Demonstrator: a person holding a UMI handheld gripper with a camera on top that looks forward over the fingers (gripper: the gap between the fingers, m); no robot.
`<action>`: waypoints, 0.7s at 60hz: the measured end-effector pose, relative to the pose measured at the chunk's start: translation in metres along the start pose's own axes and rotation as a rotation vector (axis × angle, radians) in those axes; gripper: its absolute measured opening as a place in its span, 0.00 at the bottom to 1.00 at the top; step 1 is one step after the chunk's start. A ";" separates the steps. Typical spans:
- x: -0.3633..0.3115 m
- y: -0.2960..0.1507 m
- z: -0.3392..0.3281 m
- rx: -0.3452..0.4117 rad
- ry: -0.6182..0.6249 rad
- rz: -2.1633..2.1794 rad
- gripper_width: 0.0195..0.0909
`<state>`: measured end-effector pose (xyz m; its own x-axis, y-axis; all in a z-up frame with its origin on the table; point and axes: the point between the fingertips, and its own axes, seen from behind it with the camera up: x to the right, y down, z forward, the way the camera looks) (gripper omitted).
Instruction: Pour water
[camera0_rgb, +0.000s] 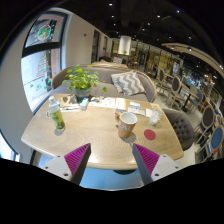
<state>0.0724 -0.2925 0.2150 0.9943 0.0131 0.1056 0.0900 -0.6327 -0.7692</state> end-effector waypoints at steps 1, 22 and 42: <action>0.000 0.001 0.000 -0.003 -0.001 -0.003 0.92; -0.069 0.038 -0.003 -0.036 0.025 0.007 0.92; -0.225 0.037 0.027 0.005 -0.089 0.021 0.92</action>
<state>-0.1462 -0.2978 0.1462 0.9971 0.0689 0.0327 0.0689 -0.6296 -0.7739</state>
